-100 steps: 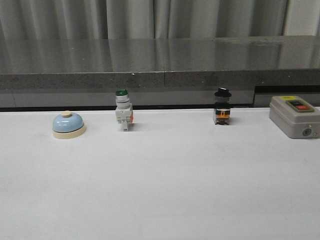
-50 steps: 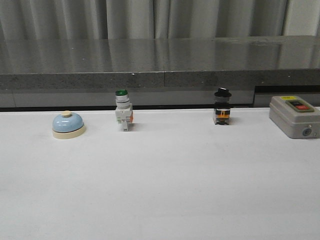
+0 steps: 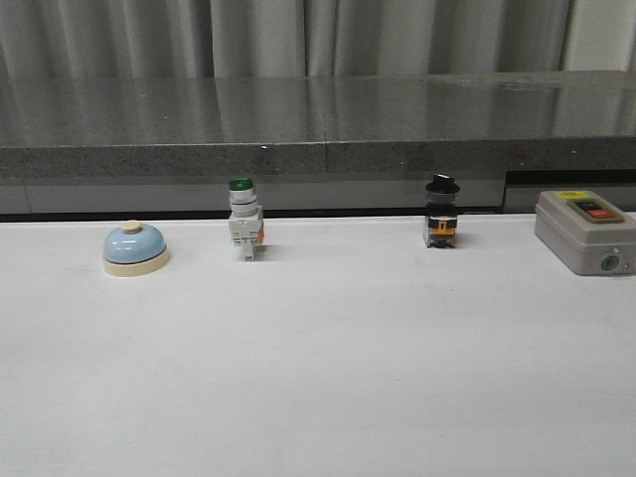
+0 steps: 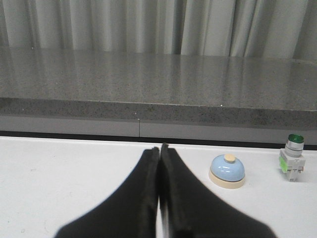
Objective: Place and press bell with both arms
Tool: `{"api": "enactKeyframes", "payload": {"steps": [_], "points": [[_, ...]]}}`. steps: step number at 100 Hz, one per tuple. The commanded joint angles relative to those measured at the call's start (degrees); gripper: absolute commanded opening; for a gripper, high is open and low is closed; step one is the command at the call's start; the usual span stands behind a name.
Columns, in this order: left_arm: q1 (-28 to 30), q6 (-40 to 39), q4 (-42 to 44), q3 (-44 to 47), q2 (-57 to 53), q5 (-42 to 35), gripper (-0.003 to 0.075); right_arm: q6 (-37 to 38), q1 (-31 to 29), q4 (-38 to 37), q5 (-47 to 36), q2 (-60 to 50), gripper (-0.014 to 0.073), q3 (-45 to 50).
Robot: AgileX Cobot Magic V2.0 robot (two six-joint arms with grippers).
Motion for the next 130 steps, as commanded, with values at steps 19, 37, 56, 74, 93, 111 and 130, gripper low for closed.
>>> {"api": "enactKeyframes", "payload": {"steps": [19, 37, 56, 74, 93, 111, 130], "points": [[0.0, -0.4, -2.7, -12.8, 12.3, 0.4, -0.0019, -0.2, -0.3, -0.6, -4.5, -0.6, -0.0068, -0.1], [0.0, 0.7, -2.6, -21.6, 22.6, 7.1, -0.0019, -0.2, -0.3, -0.6, -4.5, -0.6, -0.0068, -0.1], [0.0, 4.2, -3.3, -31.3, 35.5, 15.5, -0.0019, -0.2, -0.3, -0.6, -4.5, -0.6, -0.0068, -0.1], [0.0, 4.3, -5.1, -39.4, 47.4, 19.0, -0.0019, -0.2, -0.3, -0.6, -4.5, -0.6, -0.0068, -0.1], [-2.0, 4.4, -5.1, -47.3, 59.5, 21.5, -0.0017, -0.2, -0.3, -0.6, -4.5, -0.6, -0.0068, -0.1], [-6.0, 6.5, -5.1, -54.7, 70.5, 22.2, 0.0106, -0.2, -0.3, -0.6, -4.5, -0.6, -0.0068, -0.1], [-10.7, 7.3, -5.1, -62.1, 81.4, 22.7, 0.0491, -0.2, -0.3, -0.6, -4.5, -0.6, -0.0068, -0.1]]}}
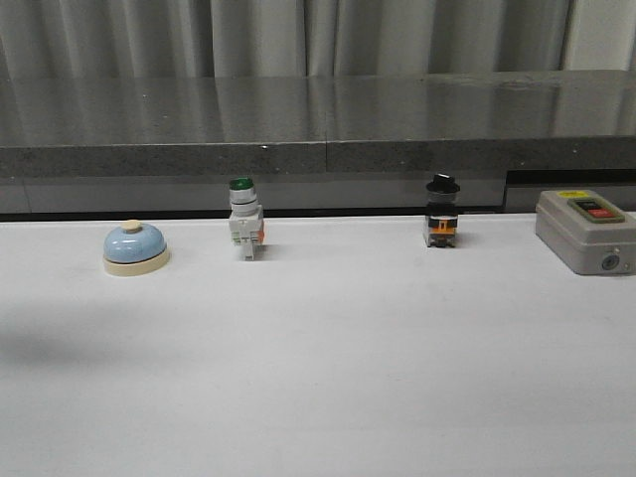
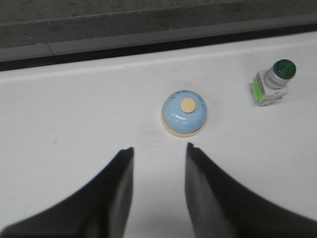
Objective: Place and press bell with both arms
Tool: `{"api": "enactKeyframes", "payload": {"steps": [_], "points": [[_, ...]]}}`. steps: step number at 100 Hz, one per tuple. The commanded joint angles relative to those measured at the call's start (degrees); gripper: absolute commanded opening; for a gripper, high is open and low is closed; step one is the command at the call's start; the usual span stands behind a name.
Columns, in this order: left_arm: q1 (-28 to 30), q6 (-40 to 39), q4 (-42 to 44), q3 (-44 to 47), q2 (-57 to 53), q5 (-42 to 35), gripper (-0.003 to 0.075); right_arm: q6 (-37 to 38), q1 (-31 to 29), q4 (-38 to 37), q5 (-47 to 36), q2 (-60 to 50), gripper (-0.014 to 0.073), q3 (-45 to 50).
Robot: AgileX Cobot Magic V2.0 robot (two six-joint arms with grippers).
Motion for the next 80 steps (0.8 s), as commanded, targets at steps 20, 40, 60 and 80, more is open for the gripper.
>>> {"api": "enactKeyframes", "payload": {"steps": [20, 40, 60, 80], "points": [[-5.1, 0.3, -1.1, -14.4, 13.8, 4.5, 0.0624, -0.2, -0.3, -0.6, -4.5, -0.6, -0.0068, -0.1], [-5.2, 0.3, -1.1, -23.0, 23.3, 10.3, 0.0599, -0.2, -0.3, -0.6, -4.5, -0.6, -0.0068, -0.1], [-5.2, 0.3, -1.1, -27.3, 29.3, 11.5, 0.0599, -0.2, -0.3, -0.6, -4.5, -0.6, -0.0068, -0.1], [-5.2, 0.3, -0.9, -28.8, 33.5, 11.0, 0.0599, -0.2, -0.3, -0.6, -4.5, -0.6, -0.0068, -0.1]]}}
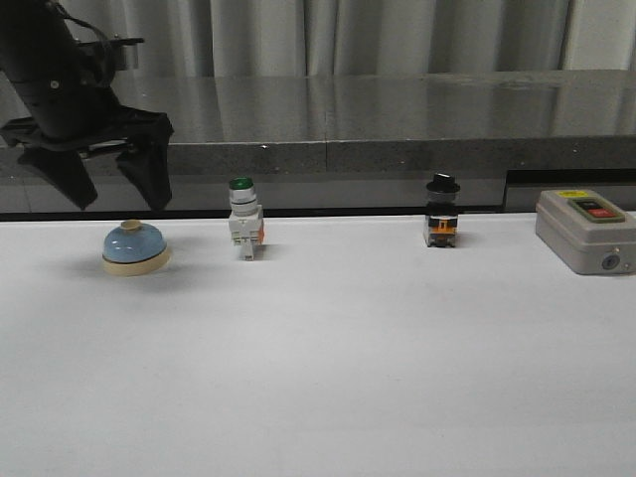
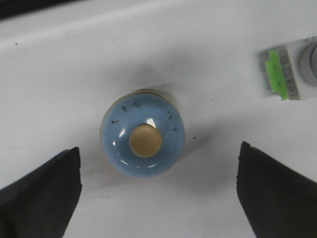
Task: Place and press bell with both arms
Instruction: 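Lower the left gripper over the light-blue bell and close on it, then lift the bell with the left gripper and carry it toward table center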
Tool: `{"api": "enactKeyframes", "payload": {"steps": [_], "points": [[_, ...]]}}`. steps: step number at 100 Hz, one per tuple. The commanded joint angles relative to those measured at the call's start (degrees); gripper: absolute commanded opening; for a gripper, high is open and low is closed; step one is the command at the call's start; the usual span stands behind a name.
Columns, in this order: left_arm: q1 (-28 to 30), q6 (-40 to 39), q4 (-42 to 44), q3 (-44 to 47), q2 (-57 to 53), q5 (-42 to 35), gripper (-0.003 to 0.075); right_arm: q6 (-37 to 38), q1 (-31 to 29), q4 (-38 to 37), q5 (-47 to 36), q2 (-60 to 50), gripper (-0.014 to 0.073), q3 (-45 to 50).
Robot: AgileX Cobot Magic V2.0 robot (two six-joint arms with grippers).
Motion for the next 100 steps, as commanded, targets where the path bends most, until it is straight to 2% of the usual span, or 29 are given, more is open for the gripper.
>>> {"api": "enactKeyframes", "payload": {"steps": [1, 70, 100], "points": [[-0.4, -0.1, -0.7, -2.2, -1.7, -1.6, 0.0599, -0.2, -0.3, -0.6, -4.5, -0.6, -0.0068, -0.1], [-0.4, 1.0, 1.8, -2.5, 4.8, -8.1, 0.0599, -0.2, -0.3, -0.6, -4.5, -0.6, -0.0068, -0.1], [-0.4, 1.2, 1.9, -2.5, 5.5, -8.3, 0.0532, -0.2, -0.3, -0.6, -4.5, -0.6, -0.0068, -0.1]]}}
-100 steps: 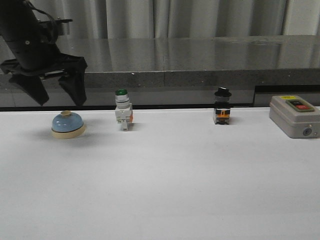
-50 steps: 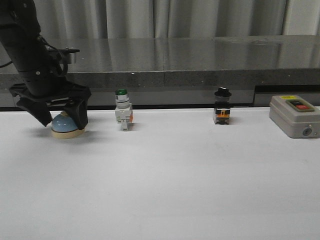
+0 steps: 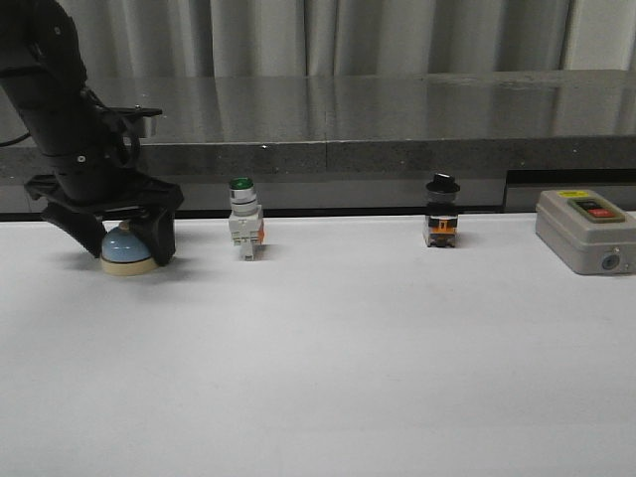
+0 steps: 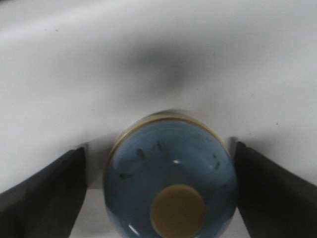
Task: Place and press bell with both arms
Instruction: 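Lift the bell with the left gripper and carry it toward table center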
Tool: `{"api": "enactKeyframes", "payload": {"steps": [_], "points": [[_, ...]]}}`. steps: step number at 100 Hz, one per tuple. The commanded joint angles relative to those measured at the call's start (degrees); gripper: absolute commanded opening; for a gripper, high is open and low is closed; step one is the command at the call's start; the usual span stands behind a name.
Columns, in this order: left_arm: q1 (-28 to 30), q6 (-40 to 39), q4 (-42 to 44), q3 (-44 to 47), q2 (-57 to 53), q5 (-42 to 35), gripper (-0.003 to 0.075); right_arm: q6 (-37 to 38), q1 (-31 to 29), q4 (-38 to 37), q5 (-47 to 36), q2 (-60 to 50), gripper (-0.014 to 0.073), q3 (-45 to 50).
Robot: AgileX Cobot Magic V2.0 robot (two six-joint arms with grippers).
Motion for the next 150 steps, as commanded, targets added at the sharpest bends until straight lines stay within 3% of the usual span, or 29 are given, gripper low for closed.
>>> {"api": "enactKeyframes", "payload": {"steps": [1, 32, 73, 97, 125, 150], "points": [[-0.4, 0.2, -0.6, -1.5, -3.1, -1.9, 0.0527, -0.2, -0.3, -0.6, -4.5, -0.6, -0.0068, -0.1], [-0.4, 0.2, -0.1, -1.5, -3.4, -1.9, 0.0332, -0.2, -0.3, -0.6, -4.5, -0.6, -0.0068, -0.1], [-1.5, 0.2, -1.7, -1.4, -13.4, 2.3, 0.033, -0.2, -0.3, -0.6, -4.5, -0.6, -0.0068, -0.1], [-8.1, 1.4, -2.0, -1.4, -15.1, 7.4, 0.033, -0.2, -0.3, -0.6, -4.5, -0.6, -0.0068, -0.1], [-18.0, 1.7, -2.3, -0.2, -14.8, 4.5, 0.033, -0.2, -0.3, -0.6, -4.5, -0.6, -0.0068, -0.1], [-23.2, 1.7, -2.3, -0.1, -9.9, 3.5, 0.033, -0.2, -0.3, -0.6, -4.5, -0.6, -0.0068, -0.1]]}}
